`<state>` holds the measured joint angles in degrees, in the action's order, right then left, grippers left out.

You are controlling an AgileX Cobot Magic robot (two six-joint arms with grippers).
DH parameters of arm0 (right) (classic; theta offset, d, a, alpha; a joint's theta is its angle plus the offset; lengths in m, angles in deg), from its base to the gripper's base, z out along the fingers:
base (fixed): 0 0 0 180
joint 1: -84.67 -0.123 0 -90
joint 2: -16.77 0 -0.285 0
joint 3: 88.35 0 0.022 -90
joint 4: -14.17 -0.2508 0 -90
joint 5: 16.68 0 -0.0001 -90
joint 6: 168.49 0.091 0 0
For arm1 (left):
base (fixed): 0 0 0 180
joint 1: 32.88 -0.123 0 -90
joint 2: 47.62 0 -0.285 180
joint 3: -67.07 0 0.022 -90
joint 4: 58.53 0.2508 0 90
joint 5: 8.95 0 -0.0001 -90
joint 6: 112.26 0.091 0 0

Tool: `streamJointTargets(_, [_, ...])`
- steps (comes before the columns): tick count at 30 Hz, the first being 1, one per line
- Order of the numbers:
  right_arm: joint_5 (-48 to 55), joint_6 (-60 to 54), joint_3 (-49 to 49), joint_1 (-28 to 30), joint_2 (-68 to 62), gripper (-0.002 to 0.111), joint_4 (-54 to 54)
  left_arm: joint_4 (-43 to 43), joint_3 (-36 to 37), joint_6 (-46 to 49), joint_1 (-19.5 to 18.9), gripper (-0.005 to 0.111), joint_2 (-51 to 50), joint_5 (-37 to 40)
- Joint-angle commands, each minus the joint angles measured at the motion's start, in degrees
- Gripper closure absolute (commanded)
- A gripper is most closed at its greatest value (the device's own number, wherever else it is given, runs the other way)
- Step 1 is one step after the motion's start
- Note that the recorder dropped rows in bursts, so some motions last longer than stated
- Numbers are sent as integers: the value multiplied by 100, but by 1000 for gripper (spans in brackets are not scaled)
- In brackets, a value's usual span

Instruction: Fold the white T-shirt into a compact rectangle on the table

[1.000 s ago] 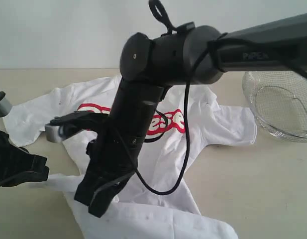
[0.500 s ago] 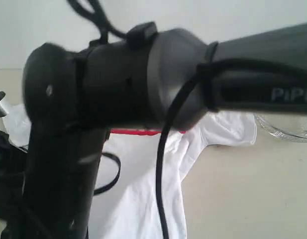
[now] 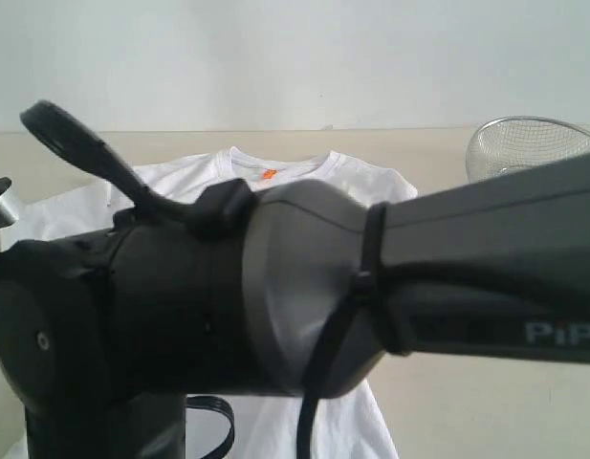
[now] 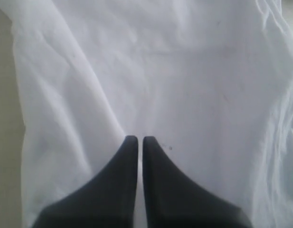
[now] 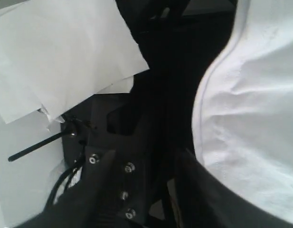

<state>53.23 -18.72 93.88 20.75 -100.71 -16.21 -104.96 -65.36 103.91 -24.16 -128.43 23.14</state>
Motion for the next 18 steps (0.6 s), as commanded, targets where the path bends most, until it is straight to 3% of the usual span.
streamJointTargets(1, [6,1028,-3,4,48,60,1687,-118,21,16,-11,102,69,16])
streamJointTargets(3, [6,1908,-3,4,48,65,3091,-141,21,16,-11,102,69,-29])
streamJointTargets(4, [6,2101,-3,4,48,73,3605,-174,21,29,-11,102,69,-29])
streamJointTargets(5, [6,2232,-3,15,48,82,4118,-174,21,41,-11,102,69,-40])
streamJointTargets(6, [6,2512,-3,44,48,100,4814,-174,21,75,-11,102,69,-72])
streamJointTargets(7, [6,2849,-3,105,48,108,5187,-174,21,100,-11,102,69,-86])
streamJointTargets(10, [6,3362,-3,504,58,109,5870,-174,21,157,-11,102,69,-199])
streamJointTargets(16, [6,3725,-72,2019,326,109,5425,-174,-29,447,-11,102,58,-638])
streamJointTargets(18, [-658,3725,-251,2577,511,109,5384,-226,-142,556,-11,102,-24,-728])
